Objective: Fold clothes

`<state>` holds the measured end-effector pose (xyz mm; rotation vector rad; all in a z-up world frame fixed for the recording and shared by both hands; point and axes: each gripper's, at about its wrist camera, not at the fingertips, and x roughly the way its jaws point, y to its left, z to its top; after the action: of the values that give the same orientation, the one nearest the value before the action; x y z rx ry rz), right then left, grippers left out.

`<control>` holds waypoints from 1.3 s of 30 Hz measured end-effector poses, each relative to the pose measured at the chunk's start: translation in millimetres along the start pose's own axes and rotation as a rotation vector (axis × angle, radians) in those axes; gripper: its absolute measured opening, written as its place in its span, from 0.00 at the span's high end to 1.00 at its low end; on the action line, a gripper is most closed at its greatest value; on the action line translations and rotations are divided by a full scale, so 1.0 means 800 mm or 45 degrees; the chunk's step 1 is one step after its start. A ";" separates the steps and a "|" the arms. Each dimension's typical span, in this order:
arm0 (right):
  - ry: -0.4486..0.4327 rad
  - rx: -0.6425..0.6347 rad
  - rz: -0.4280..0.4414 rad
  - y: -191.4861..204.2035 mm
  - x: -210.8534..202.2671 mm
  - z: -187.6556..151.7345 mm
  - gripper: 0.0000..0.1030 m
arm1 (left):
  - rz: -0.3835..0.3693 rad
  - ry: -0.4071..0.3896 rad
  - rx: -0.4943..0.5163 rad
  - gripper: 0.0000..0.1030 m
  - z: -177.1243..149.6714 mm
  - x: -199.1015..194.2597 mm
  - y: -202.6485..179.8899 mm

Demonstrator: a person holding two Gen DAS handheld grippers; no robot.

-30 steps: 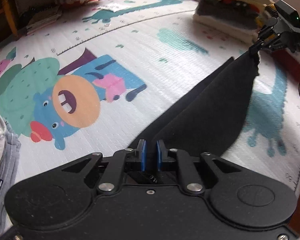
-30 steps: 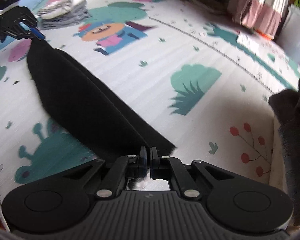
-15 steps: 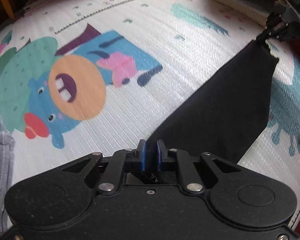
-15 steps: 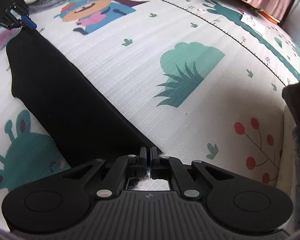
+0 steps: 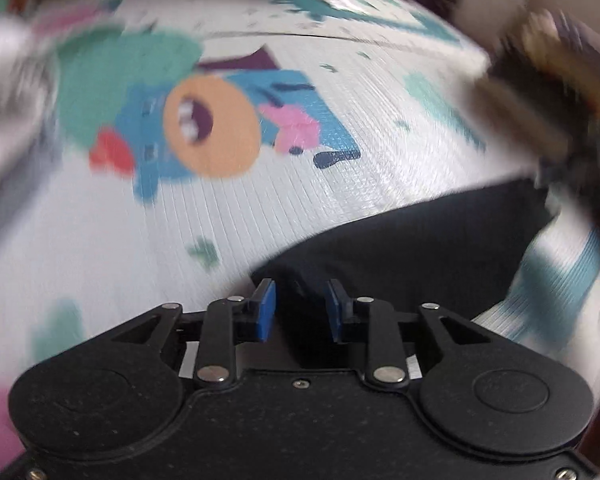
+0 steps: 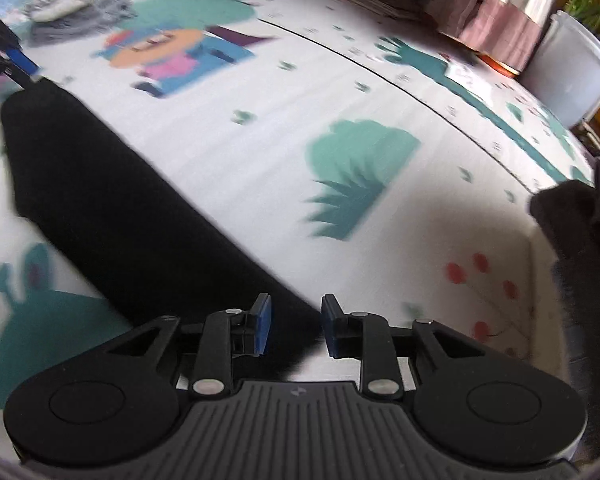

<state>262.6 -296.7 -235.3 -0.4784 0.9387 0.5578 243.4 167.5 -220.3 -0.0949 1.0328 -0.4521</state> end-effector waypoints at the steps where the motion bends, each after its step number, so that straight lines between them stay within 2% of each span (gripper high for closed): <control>1: -0.005 -0.009 0.024 0.010 0.000 0.000 0.72 | -0.043 -0.002 -0.087 0.72 -0.003 0.000 0.007; 2: -0.009 -0.018 0.049 0.020 0.002 -0.001 0.71 | -0.081 -0.002 -0.150 0.71 -0.004 0.003 0.013; 4: 0.001 -0.016 0.086 0.033 0.009 -0.001 0.70 | -0.148 0.033 -0.284 0.62 -0.005 0.016 0.023; 5: 0.012 -0.007 0.100 0.038 0.014 -0.002 0.70 | -0.137 0.043 -0.325 0.61 -0.005 0.023 0.026; 7: 0.036 0.028 0.109 0.038 0.026 -0.005 0.69 | -0.104 0.056 -0.220 0.83 -0.004 0.034 0.018; 8: 0.049 0.046 0.112 0.038 0.031 -0.006 0.68 | -0.087 0.062 -0.166 0.89 -0.004 0.039 0.014; 9: 0.049 0.061 0.110 0.036 0.033 -0.006 0.67 | -0.094 -0.008 -0.143 0.91 -0.003 0.030 0.011; 11: 0.039 0.084 0.091 0.032 0.033 -0.007 0.64 | -0.110 -0.154 -0.100 0.91 -0.003 0.010 0.006; 14: 0.038 0.137 0.078 0.023 0.035 -0.012 0.61 | -0.035 -0.055 -0.109 0.91 -0.014 0.034 0.015; 20: 0.032 0.146 0.046 0.025 0.037 -0.016 0.56 | -0.011 -0.103 -0.126 0.89 -0.022 0.035 0.012; 23: 0.010 0.172 0.034 0.028 0.033 -0.015 0.56 | 0.022 -0.113 -0.148 0.85 -0.025 0.033 0.014; 25: -0.036 0.147 0.040 0.038 0.024 -0.012 0.56 | 0.084 -0.146 -0.073 0.82 -0.026 0.026 0.002; 26: -0.059 0.129 0.047 0.044 0.020 -0.010 0.56 | 0.136 -0.176 0.001 0.73 -0.025 0.022 -0.007; 28: -0.106 0.091 0.062 0.058 0.011 -0.005 0.56 | 0.234 -0.260 0.166 0.73 -0.027 0.002 -0.032; 30: -0.137 0.064 0.098 0.073 0.007 0.001 0.56 | 0.277 -0.344 0.251 0.73 -0.030 -0.012 -0.053; 32: -0.158 0.025 0.135 0.091 0.007 0.008 0.56 | 0.218 -0.378 0.315 0.73 -0.037 -0.018 -0.072; 35: -0.203 -0.002 0.209 0.113 0.008 0.024 0.57 | 0.098 -0.313 0.387 0.73 -0.050 -0.002 -0.093; 36: -0.219 -0.001 0.242 0.118 0.008 0.030 0.57 | 0.090 -0.275 0.381 0.73 -0.054 0.011 -0.091; 38: -0.229 0.026 0.309 0.124 0.014 0.042 0.57 | 0.165 -0.161 0.340 0.73 -0.061 0.041 -0.074; 39: -0.190 0.057 0.322 0.124 0.026 0.045 0.57 | 0.139 -0.203 0.327 0.70 -0.068 0.046 -0.062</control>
<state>231.3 -194.8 -248.7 -0.2745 0.8716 0.7888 197.4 114.7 -264.2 0.1518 0.8123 -0.4660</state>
